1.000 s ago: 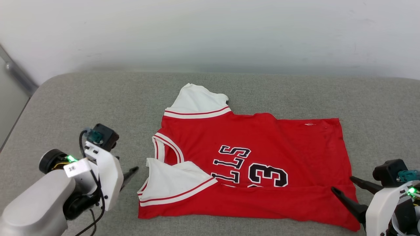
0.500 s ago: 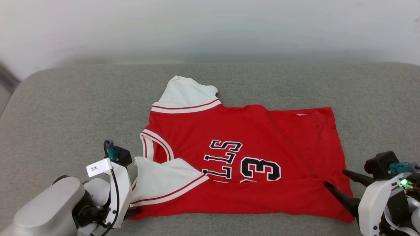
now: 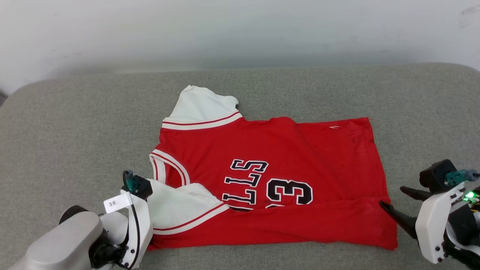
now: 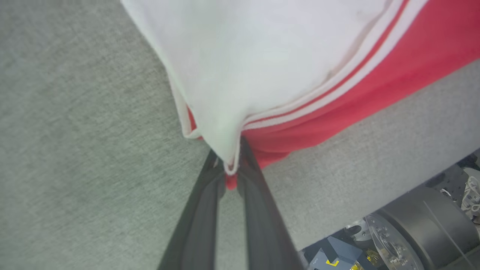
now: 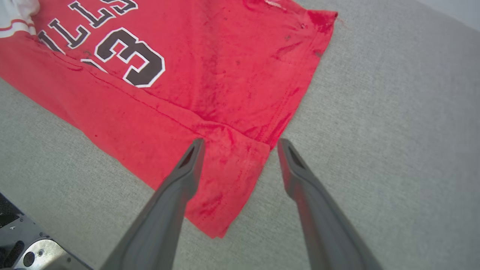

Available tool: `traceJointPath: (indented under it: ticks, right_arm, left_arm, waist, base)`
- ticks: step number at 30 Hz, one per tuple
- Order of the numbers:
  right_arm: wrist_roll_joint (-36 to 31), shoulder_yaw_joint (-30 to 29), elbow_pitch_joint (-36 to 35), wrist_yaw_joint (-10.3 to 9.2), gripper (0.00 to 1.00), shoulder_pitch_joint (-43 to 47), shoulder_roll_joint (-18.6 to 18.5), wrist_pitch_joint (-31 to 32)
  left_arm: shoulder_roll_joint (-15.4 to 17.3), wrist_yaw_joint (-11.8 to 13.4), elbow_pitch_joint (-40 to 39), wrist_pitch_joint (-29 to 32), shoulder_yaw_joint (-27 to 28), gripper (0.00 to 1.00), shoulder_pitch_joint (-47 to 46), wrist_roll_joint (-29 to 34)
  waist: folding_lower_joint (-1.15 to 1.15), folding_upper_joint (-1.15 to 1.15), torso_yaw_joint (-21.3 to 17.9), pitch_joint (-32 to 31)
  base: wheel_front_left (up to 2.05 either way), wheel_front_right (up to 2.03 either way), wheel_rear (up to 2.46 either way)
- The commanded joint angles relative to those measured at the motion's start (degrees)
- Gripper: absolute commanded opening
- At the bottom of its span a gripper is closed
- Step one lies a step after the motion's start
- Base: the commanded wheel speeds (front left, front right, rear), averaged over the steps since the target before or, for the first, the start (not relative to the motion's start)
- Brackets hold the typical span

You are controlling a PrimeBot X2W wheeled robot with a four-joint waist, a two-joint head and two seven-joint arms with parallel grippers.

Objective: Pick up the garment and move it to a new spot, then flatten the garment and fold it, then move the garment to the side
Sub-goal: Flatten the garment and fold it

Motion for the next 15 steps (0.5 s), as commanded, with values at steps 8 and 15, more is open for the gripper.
traceJointPath:
  ticks: [8,15]
  right_arm:
    - [3.97,3.98,-4.56,-0.02,1.00,-6.00,-8.10,21.17]
    - [8.18,6.27,-2.17,-0.02,1.00,-7.84,-6.96,33.68]
  left_arm:
    - [2.61,0.08,-6.60,-3.00,-4.37,0.00,-1.41,0.44]
    - [3.26,0.08,-8.93,-4.22,-5.83,0.00,-3.05,0.42]
  waist:
    - [0.00,0.00,1.08,-2.49]
    - [0.00,0.00,2.28,-1.33]
  base:
    - [0.00,0.00,0.00]
    - [0.00,0.00,0.00]
